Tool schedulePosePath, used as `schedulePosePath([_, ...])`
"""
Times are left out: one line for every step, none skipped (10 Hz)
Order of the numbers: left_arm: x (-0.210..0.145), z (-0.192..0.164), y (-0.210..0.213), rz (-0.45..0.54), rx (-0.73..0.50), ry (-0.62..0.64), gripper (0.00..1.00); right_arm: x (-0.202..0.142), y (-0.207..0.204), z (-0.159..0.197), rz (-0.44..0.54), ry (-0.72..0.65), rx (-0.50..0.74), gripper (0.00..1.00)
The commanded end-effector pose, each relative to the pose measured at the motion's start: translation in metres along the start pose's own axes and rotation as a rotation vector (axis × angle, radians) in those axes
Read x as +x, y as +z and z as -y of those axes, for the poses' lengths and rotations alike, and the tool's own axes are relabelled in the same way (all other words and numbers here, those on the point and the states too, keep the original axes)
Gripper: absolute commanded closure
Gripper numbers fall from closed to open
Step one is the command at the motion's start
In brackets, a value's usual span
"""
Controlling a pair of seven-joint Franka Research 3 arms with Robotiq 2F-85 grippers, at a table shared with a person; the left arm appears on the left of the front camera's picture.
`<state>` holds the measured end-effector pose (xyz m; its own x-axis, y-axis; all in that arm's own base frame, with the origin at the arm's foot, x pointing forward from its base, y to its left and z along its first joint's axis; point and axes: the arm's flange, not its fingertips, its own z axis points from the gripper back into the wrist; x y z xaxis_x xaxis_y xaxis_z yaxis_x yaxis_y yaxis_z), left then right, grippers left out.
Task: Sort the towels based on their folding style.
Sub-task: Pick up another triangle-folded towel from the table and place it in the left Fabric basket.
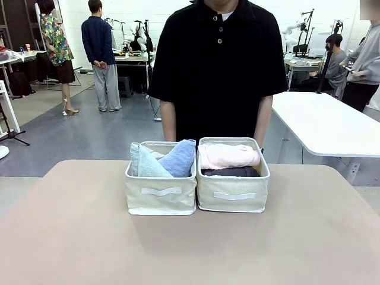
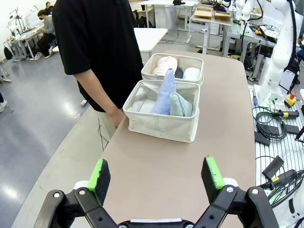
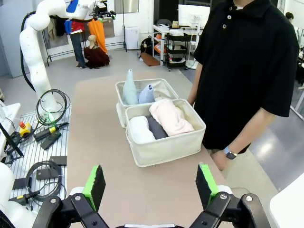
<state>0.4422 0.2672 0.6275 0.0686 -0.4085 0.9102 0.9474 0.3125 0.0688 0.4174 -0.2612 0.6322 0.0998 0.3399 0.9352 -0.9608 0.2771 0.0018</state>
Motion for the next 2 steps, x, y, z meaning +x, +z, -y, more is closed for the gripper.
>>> schedulePosePath([0.0030,0.0016,0.0002,0.002,0.000,0.013,0.00,0.0007,-0.0006,0.0016,0.017,0.009,0.006,0.00])
schedulePosePath([0.0030,0.0016,0.0002,0.002,0.000,0.013,0.00,0.0007,-0.0006,0.0016,0.017,0.009,0.006,0.00])
